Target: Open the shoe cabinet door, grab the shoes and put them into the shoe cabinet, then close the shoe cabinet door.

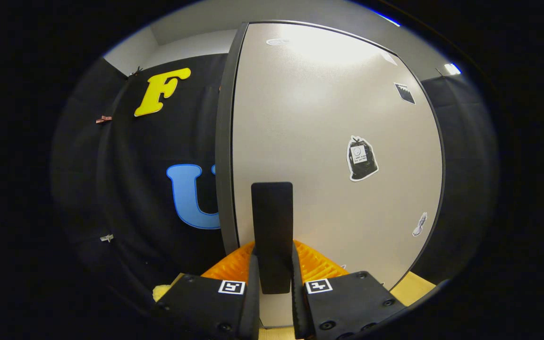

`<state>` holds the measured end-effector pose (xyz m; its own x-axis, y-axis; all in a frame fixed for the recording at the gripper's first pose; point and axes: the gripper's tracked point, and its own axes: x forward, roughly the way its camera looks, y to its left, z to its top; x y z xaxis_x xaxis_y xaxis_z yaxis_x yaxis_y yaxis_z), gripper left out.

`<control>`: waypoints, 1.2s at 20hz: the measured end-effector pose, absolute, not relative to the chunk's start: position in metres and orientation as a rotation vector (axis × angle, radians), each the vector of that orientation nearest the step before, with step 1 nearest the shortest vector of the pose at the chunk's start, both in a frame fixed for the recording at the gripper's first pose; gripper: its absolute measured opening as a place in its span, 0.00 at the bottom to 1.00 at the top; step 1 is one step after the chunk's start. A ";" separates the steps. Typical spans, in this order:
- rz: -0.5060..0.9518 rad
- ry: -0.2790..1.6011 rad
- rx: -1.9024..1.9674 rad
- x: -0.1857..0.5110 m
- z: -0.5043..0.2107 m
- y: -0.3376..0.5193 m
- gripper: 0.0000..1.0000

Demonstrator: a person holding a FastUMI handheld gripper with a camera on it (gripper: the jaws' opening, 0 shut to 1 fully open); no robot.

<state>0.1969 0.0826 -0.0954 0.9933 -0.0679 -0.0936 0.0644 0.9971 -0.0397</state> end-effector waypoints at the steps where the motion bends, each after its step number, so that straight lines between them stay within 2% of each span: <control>1: -0.063 0.094 -0.037 0.195 -0.095 0.083 0.32; 12: 0.009 0.095 0.003 0.135 -0.082 0.076 0.32; 24: 0.178 0.117 0.016 0.036 -0.062 0.020 0.31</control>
